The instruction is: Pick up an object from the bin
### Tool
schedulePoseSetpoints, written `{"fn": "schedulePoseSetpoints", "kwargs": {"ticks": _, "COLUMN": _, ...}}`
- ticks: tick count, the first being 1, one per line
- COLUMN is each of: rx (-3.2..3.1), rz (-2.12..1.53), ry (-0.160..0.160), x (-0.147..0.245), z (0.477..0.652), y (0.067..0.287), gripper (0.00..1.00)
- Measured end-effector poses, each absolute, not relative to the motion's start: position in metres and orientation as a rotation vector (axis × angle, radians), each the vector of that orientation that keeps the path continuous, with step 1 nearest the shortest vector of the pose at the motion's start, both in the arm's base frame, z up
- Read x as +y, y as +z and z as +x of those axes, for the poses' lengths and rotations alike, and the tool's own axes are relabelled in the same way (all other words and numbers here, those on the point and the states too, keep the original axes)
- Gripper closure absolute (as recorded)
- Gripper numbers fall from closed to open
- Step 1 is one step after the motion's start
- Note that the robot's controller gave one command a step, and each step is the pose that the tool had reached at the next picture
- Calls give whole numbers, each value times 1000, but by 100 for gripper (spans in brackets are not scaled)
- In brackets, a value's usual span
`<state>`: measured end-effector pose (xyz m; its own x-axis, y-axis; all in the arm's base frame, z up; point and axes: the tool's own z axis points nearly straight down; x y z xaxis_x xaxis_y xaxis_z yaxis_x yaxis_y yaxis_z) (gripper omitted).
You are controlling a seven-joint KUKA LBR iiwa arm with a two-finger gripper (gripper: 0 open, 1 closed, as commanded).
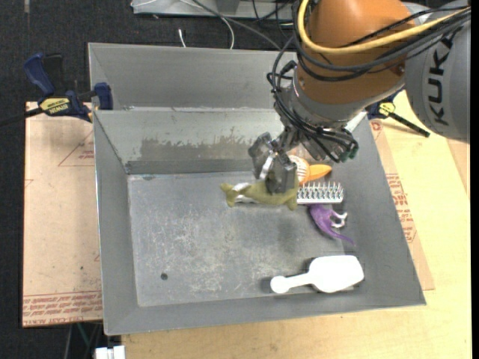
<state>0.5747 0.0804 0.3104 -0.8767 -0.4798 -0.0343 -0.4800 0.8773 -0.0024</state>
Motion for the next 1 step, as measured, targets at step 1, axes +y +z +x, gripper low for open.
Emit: {"fn": "schedulePoseSetpoints", "kwargs": {"ticks": 1, "rx": 3039, "rz": -647, "ry": 6, "x": 68, "z": 572, "y": 269, "gripper": 100}}
